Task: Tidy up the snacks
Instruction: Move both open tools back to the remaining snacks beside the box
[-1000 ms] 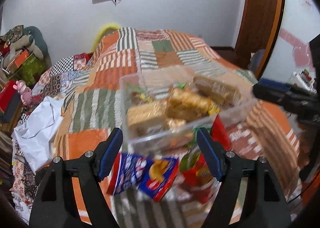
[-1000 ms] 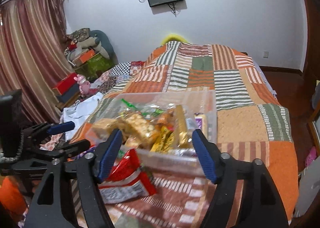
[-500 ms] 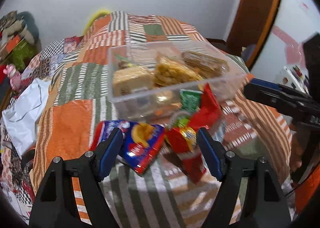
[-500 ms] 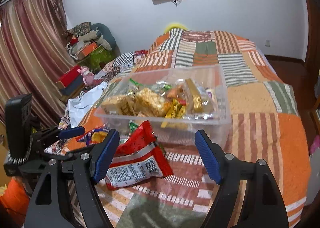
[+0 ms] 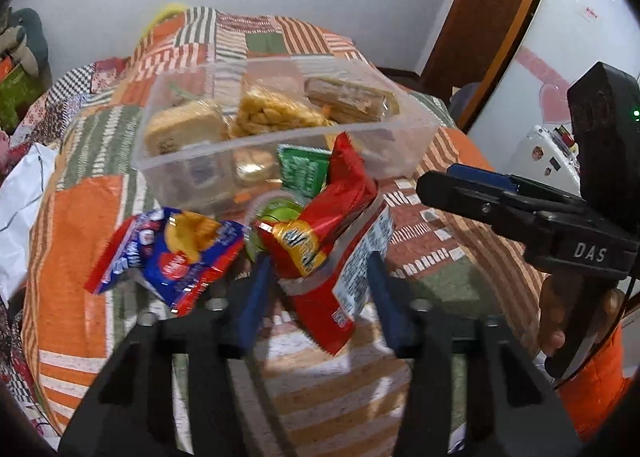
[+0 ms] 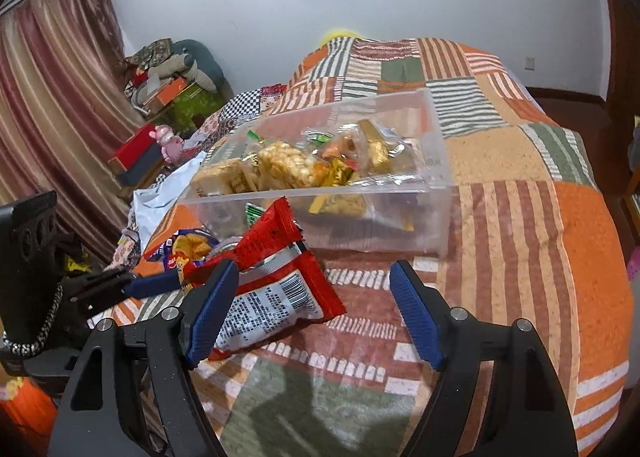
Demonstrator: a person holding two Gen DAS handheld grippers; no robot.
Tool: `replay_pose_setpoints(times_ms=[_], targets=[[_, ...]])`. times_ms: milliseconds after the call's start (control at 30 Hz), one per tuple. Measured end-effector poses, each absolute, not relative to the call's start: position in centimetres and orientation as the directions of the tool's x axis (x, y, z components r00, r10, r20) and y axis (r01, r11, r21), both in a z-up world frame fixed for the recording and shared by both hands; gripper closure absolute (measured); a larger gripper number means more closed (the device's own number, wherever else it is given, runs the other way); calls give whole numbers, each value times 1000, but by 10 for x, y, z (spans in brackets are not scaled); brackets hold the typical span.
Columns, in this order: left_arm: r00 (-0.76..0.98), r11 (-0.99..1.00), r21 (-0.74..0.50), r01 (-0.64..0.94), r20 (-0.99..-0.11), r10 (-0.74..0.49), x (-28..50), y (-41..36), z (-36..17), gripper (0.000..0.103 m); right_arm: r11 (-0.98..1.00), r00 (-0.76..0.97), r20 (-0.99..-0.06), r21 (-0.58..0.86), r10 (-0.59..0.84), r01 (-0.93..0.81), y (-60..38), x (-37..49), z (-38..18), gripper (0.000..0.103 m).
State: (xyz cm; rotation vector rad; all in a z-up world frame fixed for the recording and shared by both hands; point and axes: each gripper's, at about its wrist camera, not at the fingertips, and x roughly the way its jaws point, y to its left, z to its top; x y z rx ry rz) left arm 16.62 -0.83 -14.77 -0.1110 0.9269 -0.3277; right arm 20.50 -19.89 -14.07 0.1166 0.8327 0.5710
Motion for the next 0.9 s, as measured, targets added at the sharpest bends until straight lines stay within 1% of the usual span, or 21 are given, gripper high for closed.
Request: replay_pose_setpoints(times_ms=[33,233,400,533,633,700,833,900], targets=[[541,940,-249,234,-770,-338,167,-11,-149,70,845,534,-665,320,522,-429,-202,204,-140,28],[476,904,-322,282,-771,-423,163,-29,-157,70,855,541,-670,324,509,-404,-216,200,-140,28],[463,893,-319,319,-769,-440,158,-42,-158,69,858,538,-671,345,509,-382,-221,199,-141,28],[497,909,-271,318,-768,-403,149,-38,-150,61,860,526,-684,348,505,-373,-214,200,-145,23],[544,921,-241,306,-750,-377,139,-23,-138,51,859,515,-692,350,507,-374,-207,198,-148,22],[576,935,-215,281,-742,-344,133,-10,-131,46,852,495,-698,366,518,-375,-205,195,-151,22],[635,961,-180,210,-723,-274,126,22,-123,40,846,446,-725,385,525,-370,-201,192,-161,22],[657,974,-155,166,-719,-226,125,39,-123,39,851,437,-736,384,517,-359,-199,191,-166,22]])
